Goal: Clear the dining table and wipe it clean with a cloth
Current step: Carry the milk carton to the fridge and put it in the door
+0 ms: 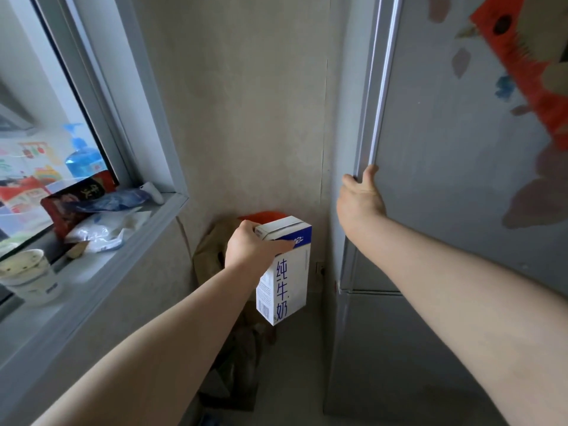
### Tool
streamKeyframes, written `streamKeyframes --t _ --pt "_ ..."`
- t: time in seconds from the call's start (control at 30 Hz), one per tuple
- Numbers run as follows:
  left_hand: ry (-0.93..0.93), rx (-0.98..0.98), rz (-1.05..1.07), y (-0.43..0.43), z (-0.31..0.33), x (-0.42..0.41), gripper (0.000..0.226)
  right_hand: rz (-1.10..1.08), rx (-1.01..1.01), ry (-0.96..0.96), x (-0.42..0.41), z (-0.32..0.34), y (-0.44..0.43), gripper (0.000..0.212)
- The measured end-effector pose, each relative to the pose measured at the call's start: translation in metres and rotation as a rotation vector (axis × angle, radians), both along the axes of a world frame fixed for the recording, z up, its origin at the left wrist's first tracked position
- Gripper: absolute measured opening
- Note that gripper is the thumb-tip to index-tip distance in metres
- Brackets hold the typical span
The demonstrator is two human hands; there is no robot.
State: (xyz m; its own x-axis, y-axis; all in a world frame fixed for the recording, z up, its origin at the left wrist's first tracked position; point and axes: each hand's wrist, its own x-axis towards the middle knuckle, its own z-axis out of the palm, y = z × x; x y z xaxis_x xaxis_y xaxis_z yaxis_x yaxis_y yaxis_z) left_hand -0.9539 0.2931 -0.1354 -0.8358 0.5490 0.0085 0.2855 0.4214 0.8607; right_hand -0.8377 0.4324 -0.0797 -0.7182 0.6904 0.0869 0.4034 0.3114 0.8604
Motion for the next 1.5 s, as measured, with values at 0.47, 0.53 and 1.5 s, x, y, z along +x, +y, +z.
streamKeyframes --t 0.47,0.53,1.5 --pt "0.039 0.006 0.057 -0.038 0.012 0.055 0.055 0.144 -0.086 0.251 0.085 -0.011 -0.068 0.041" --pt "0.048 0.020 0.057 -0.048 0.015 0.074 0.055 0.176 -0.105 0.279 0.104 -0.010 -0.082 0.040" --pt "0.054 0.010 -0.211 -0.170 0.017 0.252 0.058 0.199 -0.382 0.723 0.349 -0.016 -0.231 0.042"
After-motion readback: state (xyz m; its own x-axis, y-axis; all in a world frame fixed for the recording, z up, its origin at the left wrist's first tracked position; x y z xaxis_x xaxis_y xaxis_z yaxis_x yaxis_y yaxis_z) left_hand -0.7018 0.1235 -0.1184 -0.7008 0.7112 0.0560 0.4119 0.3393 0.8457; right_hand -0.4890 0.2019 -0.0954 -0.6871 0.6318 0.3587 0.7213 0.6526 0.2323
